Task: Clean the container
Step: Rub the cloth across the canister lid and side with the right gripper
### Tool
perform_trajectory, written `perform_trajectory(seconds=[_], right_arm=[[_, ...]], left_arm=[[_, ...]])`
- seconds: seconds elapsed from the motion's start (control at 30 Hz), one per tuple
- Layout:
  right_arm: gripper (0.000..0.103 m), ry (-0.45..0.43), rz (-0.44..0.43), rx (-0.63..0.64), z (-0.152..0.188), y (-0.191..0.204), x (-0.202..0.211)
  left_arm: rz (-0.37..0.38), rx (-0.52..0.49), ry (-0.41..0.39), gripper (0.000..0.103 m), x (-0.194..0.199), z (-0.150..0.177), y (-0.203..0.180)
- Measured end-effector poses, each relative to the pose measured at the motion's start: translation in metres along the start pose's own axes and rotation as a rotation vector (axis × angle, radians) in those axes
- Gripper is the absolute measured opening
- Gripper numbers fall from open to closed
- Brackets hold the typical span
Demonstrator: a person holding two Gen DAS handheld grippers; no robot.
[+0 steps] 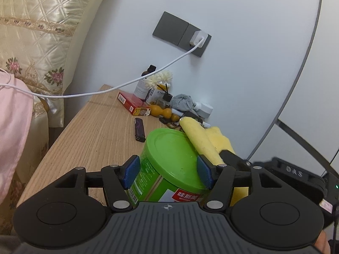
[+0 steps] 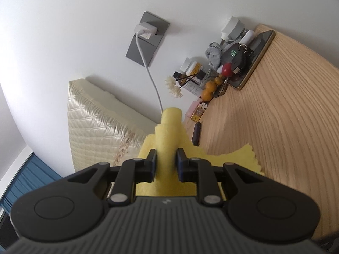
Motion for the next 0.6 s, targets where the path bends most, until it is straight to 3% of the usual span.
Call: perform_trajectory(seconds=[0.27,0.6], right_arm=[[0.023,0.055,-0.026,-0.007,-0.013,-0.007,-0.04],[0.024,0.017,-0.025,-0.027,-0.01,-0.011,-0.021]], left_arm=[[-0.008,-0.007,0.03,0.066,-0.004,-0.005,0.0],[0.051,-0.039,0.027,0.069,-0.024,-0.011,0.003]])
Point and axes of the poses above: each gripper's, at about its wrist camera, not at the fingertips, and x roughly against the way its jaws point, y to its left, z to its underside, the point moved 4 cm from there along -x, roughly the way its jaws point, and after that the axes turned 4 degrees about -y, right-handed, at the moved point
